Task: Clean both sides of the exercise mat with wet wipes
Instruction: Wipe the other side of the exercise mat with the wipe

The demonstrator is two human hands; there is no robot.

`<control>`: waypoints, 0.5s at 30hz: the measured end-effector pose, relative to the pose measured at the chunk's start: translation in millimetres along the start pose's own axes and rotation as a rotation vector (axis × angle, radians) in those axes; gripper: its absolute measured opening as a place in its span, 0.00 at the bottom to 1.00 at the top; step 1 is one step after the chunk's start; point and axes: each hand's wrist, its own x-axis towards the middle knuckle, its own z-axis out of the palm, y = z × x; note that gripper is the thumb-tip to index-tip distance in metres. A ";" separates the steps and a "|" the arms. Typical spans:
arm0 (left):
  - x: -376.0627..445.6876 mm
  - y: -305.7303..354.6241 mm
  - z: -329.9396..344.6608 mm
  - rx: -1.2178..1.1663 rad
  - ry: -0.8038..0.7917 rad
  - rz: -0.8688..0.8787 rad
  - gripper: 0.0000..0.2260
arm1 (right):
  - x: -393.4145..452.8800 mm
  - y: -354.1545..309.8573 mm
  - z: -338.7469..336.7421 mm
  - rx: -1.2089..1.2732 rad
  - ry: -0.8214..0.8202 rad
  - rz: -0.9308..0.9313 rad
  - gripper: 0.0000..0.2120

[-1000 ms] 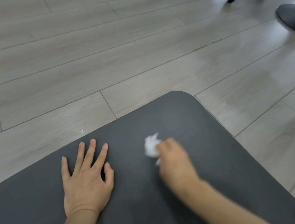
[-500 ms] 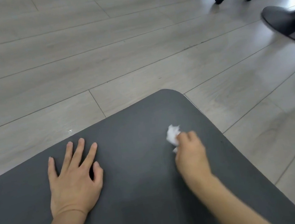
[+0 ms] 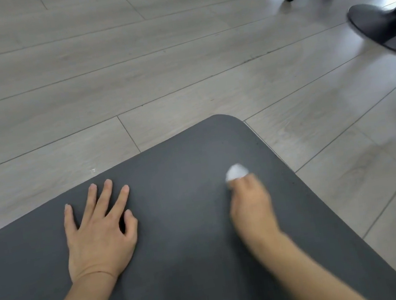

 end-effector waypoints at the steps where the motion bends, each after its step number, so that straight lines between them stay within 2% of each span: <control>1: 0.2 0.1 -0.3 -0.003 -0.001 0.001 0.26 | -26.1 -23.6 6.4 0.093 -0.074 -0.125 0.12; 3: -0.3 0.4 -1.0 -0.008 0.001 -0.002 0.26 | -57.5 -48.8 7.2 0.075 -0.260 -0.466 0.14; 5: -0.4 0.5 -1.2 -0.009 0.001 -0.003 0.26 | -30.8 -16.4 7.3 0.006 -0.301 -0.599 0.08; 7: 0.2 0.2 -1.0 -0.011 0.001 -0.002 0.26 | 21.3 29.3 -1.2 -0.114 -0.229 -0.452 0.07; 9: 0.4 1.1 -0.8 -0.013 -0.001 -0.006 0.26 | 65.7 74.0 -21.2 -0.251 -0.111 -0.159 0.08; 11: 0.0 1.4 -1.6 -0.014 -0.007 -0.013 0.26 | 72.9 84.7 -32.9 -0.236 -0.009 0.067 0.08; 13: 0.0 2.0 -2.4 -0.011 -0.013 -0.011 0.26 | 48.7 54.4 -26.4 -0.181 0.015 0.075 0.09; 15: -0.1 1.9 -3.5 -0.005 -0.022 -0.010 0.26 | 0.3 6.7 -7.3 0.009 -0.028 -0.139 0.11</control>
